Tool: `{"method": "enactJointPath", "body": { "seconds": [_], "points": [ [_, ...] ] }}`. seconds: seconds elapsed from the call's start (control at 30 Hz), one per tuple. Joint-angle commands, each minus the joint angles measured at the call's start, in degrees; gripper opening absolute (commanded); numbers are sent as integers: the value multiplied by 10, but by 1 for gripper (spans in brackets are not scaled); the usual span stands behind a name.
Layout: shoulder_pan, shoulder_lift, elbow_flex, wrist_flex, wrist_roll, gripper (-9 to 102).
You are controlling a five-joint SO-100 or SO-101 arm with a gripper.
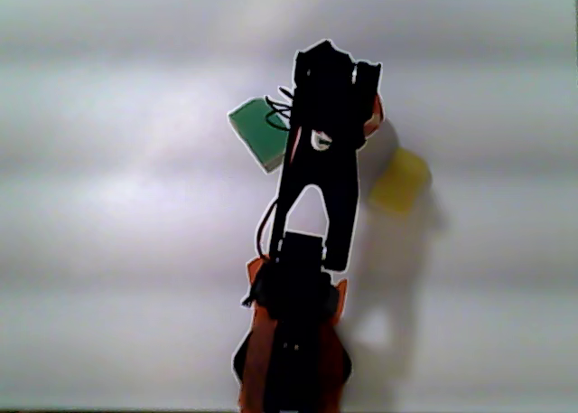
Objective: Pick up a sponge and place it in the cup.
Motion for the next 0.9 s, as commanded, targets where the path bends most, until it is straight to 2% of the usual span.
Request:
{"method": "enactJointPath", "body": {
  "seconds": [0.0,0.13,0.33,0.43,0.57,0.7,0.87],
  "points": [
    [-5,77,30,6,31,17],
    [-31,168,117,6,104,1],
    [-91,289,235,5,214,0],
    [-142,346,289,-10,303,0],
    [-195,428,388,-89,399,0],
    [-200,487,469,-151,420,0],
    [-192,623,630,-269,438,0]
  ]
}}
